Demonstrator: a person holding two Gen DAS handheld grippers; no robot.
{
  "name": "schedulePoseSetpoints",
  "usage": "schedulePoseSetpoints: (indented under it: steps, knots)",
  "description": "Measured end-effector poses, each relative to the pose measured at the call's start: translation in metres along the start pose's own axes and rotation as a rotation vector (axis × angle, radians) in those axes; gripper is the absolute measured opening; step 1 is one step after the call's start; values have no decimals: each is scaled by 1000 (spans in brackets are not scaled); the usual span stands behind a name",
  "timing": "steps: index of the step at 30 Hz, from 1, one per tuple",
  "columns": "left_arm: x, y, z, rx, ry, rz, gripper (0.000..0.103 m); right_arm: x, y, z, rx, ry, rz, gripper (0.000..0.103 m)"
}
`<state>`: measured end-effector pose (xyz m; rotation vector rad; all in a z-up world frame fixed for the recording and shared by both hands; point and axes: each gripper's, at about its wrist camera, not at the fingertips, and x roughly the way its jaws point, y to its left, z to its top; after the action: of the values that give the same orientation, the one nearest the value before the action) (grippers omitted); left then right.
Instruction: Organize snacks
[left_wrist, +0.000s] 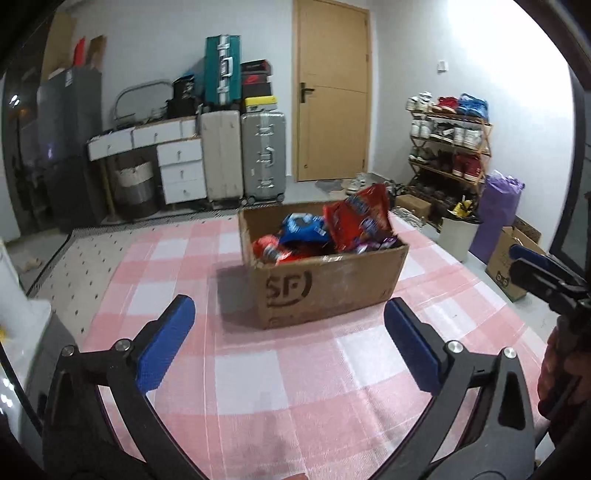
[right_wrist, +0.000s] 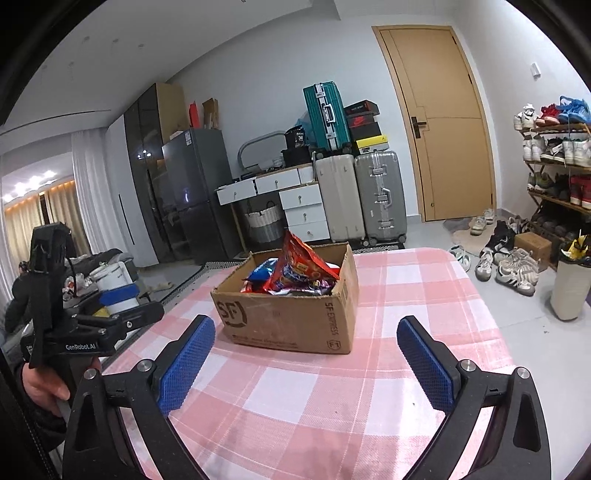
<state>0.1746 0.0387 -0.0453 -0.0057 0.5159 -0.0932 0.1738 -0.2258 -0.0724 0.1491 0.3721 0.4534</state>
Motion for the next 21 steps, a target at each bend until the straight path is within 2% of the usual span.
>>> schedulePoseSetpoints:
  steps: [5,8,12,16,21]
  knots:
    - [0,11,-25,-60,-31,32,102,-6,3,-13,-13,-29,-13,102]
    - [2,16,-37,-73,-38,51,102,-4,6,-20,-30,-22,-34,102]
    - [4,25,-54,-109,-87,78,102,3,9,-30,-59,-6,-56,102]
    - [11,30,-66,-136,-88,104,102,10,7,-41,-65,1,-69,102]
    - [14,27,-70,-105,-108,84,102,19,4,-51,-73,17,-78,102]
